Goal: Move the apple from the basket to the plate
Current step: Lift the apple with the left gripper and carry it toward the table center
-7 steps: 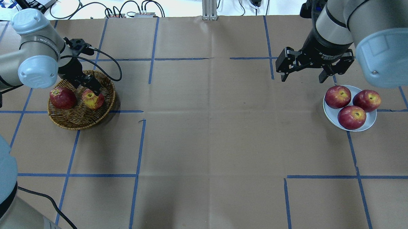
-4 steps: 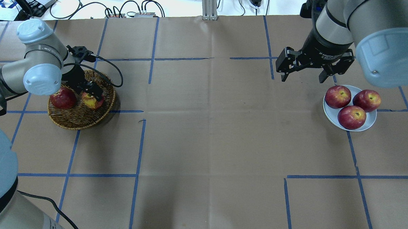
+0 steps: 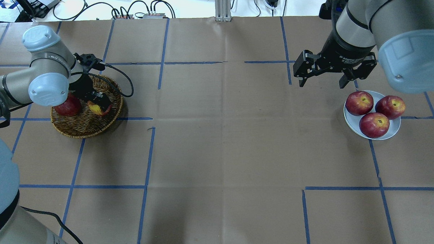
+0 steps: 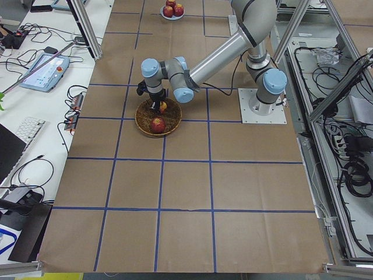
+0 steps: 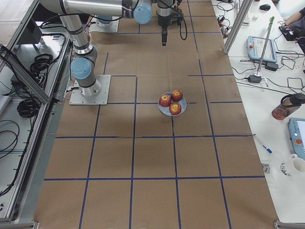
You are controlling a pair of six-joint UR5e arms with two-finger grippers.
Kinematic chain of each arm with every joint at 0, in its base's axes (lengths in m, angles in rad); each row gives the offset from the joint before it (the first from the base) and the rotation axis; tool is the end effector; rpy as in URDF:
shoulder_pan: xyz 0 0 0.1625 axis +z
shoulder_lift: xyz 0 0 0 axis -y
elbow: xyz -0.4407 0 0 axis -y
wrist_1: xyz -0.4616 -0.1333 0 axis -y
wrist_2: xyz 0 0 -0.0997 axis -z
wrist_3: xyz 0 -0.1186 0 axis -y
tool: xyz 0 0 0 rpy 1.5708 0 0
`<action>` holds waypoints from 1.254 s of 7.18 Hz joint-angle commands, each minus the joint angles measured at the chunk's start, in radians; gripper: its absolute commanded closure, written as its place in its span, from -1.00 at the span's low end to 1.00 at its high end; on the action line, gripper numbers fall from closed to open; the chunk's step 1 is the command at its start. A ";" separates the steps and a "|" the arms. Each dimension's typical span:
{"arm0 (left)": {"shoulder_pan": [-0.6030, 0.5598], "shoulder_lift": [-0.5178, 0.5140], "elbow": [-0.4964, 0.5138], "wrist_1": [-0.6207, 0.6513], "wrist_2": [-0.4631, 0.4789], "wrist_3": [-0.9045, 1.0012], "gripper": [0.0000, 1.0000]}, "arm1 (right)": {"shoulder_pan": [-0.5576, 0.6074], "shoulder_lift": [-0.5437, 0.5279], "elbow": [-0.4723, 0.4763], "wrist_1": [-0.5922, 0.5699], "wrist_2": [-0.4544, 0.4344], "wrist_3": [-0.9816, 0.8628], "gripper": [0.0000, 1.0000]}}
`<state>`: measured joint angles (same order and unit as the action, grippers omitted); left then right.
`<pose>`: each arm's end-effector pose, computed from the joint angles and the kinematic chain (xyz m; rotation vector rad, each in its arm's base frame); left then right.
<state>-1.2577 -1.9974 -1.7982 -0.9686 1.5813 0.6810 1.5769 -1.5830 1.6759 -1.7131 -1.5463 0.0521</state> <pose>0.0721 -0.6516 0.1593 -0.5721 -3.0723 -0.0790 0.1396 -0.5588 0.4468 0.0707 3.1140 -0.0758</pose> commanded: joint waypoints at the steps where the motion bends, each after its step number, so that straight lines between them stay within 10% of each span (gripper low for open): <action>1: -0.072 0.092 0.003 -0.039 0.003 -0.103 -0.07 | 0.000 0.000 -0.001 0.000 0.000 0.000 -1.00; 5: -0.519 0.091 0.049 -0.088 0.011 -0.799 -0.07 | 0.000 0.001 0.001 0.000 0.000 0.000 -1.00; 9: -0.729 -0.156 0.225 0.008 0.069 -0.972 -0.08 | 0.000 0.000 -0.001 0.000 0.000 0.000 -1.00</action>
<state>-1.9451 -2.0962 -1.6300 -0.9645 1.6194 -0.2701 1.5769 -1.5822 1.6760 -1.7128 -1.5462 0.0521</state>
